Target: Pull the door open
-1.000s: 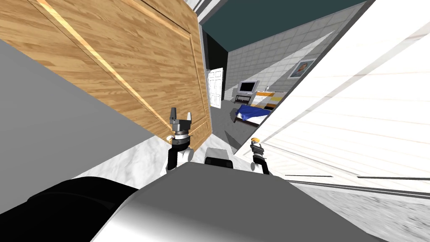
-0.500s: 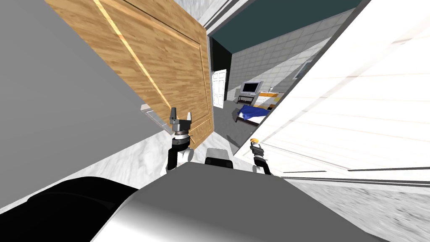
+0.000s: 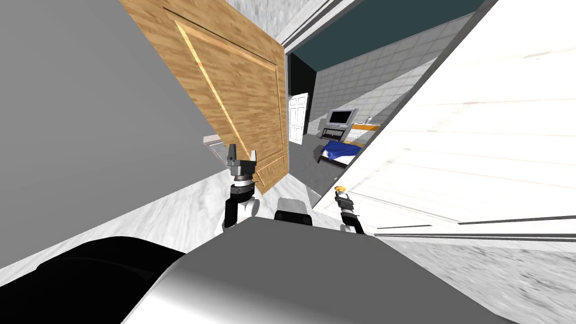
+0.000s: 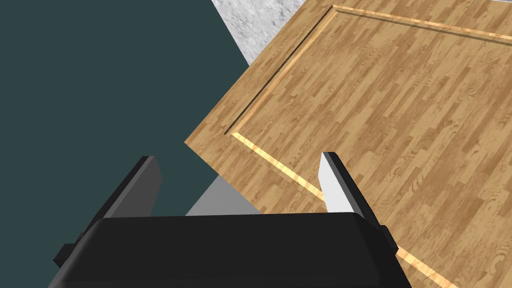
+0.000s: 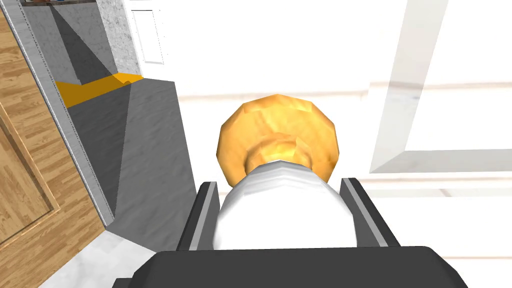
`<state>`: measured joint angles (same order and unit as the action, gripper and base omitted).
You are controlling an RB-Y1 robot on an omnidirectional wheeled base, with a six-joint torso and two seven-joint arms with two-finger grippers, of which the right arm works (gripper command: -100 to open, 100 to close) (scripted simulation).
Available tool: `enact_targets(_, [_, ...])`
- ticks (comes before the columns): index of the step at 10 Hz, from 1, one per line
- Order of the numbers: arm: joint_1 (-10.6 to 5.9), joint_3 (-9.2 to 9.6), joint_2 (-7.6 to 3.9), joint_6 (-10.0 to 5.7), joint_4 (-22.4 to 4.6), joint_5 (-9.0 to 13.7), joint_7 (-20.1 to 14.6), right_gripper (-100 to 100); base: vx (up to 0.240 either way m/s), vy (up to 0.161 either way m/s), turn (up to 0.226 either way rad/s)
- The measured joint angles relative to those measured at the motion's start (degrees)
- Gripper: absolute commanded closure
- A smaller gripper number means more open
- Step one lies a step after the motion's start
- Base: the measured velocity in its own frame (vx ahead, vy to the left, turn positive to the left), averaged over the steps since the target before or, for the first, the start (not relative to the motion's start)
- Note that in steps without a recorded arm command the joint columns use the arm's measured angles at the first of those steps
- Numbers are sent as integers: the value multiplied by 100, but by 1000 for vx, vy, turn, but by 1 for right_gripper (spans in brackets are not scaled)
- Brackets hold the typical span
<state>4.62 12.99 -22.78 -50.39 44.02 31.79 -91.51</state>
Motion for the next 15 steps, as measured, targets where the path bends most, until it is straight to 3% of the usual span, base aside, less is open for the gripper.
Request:
enact_targets(4, [157,331,-231,-253,12,-138,-323,100,-227,-28,95])
enact_targets(6, [301,457,-378,-323,154,-184,-450,100,-178,-28,53])
enact_targets(8, [373,532,-418,-367,147,-216,-511,100,-161,-43,128])
enact_targets(15, [672,917,-773,-959,109,-418,-945,100,-210,-49,111])
